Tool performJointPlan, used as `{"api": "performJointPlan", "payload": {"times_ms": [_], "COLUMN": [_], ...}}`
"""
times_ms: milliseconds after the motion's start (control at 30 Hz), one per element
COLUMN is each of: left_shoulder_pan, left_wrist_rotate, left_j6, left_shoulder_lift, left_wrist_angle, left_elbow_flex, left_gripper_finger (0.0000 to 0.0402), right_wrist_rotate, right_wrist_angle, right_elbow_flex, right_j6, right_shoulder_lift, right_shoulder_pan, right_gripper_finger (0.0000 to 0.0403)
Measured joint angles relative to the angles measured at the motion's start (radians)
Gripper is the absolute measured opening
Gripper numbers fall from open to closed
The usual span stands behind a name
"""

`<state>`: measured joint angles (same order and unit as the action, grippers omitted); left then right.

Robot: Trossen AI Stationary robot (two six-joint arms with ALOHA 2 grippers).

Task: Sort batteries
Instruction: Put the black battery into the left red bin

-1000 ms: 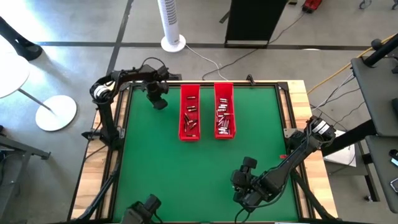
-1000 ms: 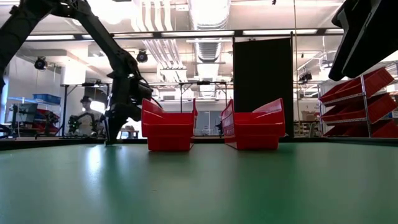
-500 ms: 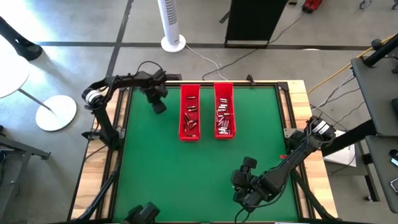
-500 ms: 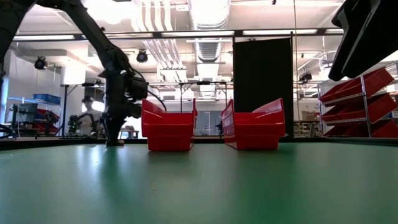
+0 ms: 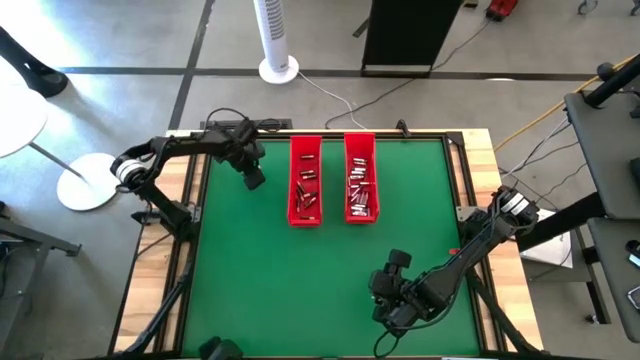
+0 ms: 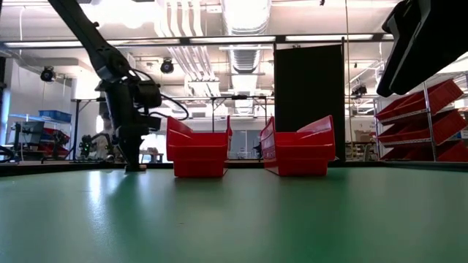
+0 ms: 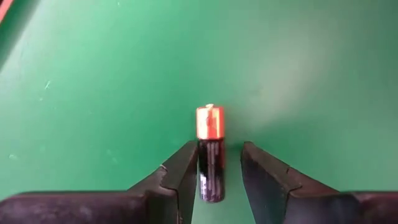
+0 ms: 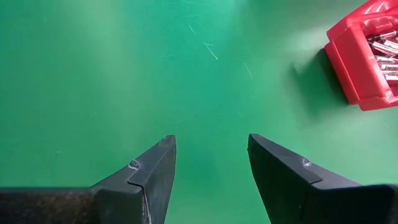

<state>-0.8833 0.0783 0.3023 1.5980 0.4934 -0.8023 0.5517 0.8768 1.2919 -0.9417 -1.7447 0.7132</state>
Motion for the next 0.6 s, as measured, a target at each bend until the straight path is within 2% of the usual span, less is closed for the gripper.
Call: {"api": "performJointPlan", "payload": {"times_ms": [167, 367, 600], "left_shoulder_pan": [0.004, 0.026, 0.031], "left_wrist_rotate": [0.0, -0.018, -0.02], "left_j6": [-0.057, -0.054, -0.056], "left_shoulder_lift": [-0.002, 0.005, 0.002], "left_wrist_angle": [-0.069, -0.157, -0.166], "left_elbow_flex": [0.037, 0.101, 0.108], "left_gripper_finger": [0.0105, 0.0105, 0.01], "right_wrist_rotate": [0.0, 0.0, 0.001], "right_wrist_angle": [-0.001, -0.003, -0.004], "right_elbow_flex": [0.0, -0.001, -0.022], "right_j6": [0.0, 0.002, 0.014], "right_shoulder_lift": [0.0, 0.0, 0.0], "right_shoulder_pan": [0.0, 0.002, 0.002], "right_gripper_finger": [0.0194, 0.0194, 0.0194]}}
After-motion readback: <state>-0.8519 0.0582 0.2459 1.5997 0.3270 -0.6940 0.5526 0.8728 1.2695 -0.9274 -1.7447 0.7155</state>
